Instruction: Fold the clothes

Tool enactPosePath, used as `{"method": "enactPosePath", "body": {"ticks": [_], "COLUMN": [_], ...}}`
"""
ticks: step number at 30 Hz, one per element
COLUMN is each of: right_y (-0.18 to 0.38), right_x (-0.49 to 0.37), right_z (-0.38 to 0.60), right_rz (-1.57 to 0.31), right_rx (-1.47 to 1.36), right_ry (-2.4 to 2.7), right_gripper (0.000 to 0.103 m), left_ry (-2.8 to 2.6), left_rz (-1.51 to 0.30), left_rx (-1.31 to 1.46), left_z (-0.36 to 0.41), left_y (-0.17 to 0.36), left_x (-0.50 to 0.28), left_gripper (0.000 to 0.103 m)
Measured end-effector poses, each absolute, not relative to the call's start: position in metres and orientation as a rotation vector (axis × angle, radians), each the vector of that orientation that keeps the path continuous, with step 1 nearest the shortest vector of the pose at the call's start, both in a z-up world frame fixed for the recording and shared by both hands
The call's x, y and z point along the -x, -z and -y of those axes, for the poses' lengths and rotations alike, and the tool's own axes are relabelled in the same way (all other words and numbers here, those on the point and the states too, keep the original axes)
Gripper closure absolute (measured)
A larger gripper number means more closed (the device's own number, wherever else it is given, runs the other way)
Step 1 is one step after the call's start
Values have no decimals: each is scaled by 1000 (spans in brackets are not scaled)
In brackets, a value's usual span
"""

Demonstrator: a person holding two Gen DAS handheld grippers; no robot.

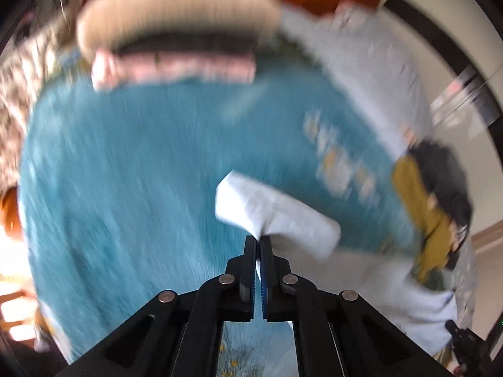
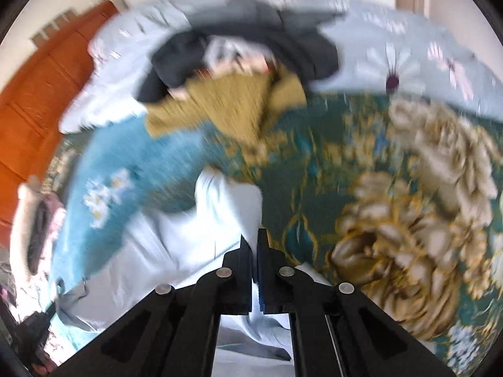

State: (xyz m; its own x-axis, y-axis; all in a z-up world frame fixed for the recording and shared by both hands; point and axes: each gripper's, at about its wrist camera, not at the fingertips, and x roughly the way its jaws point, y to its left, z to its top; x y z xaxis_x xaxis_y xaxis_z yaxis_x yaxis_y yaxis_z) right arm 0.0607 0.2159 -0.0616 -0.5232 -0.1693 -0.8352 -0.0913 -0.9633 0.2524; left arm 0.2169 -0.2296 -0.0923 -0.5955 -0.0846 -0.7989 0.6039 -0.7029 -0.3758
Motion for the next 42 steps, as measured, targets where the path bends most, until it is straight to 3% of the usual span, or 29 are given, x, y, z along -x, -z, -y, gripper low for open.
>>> {"method": "enactPosePath", "body": {"ticks": [4, 7, 12, 14, 21, 29, 31, 33, 37, 42], "right_y": [5, -6, 81, 114, 136, 142, 141, 141, 142, 137], "right_x": [-89, -118, -163, -182, -203, -215, -219, -222, -227, -225], "right_z": [-218, -212, -198, -200, -210, -206, -207, -207, -213, -216], "right_rz": [416, 303, 128, 153, 156, 111, 110, 109, 138, 163], "right_rx": [-1271, -1209, -1566, -1685, -1763, -1765, -1761, -1757, -1772, -1760], "right_ry": [2686, 2666, 2478, 2415, 2344, 2276, 2261, 2246, 2224, 2205], "right_gripper": [101, 101, 101, 101, 101, 101, 101, 101, 101, 101], "left_ry": [2343, 2294, 2017, 1981, 1855, 2237, 2393, 2535, 2666, 2798], "left_rz": [-865, -881, -966, -987, -1055, -1101, -1046, -879, -453, -47], "left_rx": [-932, -917, -1210, -1205, -1185, -1283, -1391, -1525, -1721, -1829], "left_z": [245, 257, 270, 273, 284, 245, 215, 179, 117, 74], "left_y": [53, 48, 107, 110, 118, 103, 100, 100, 117, 137], "left_x": [-243, -260, -261, -266, -281, -232, -211, -185, -161, -146], "left_gripper": [100, 100, 100, 100, 95, 61, 50, 44, 43, 43]}}
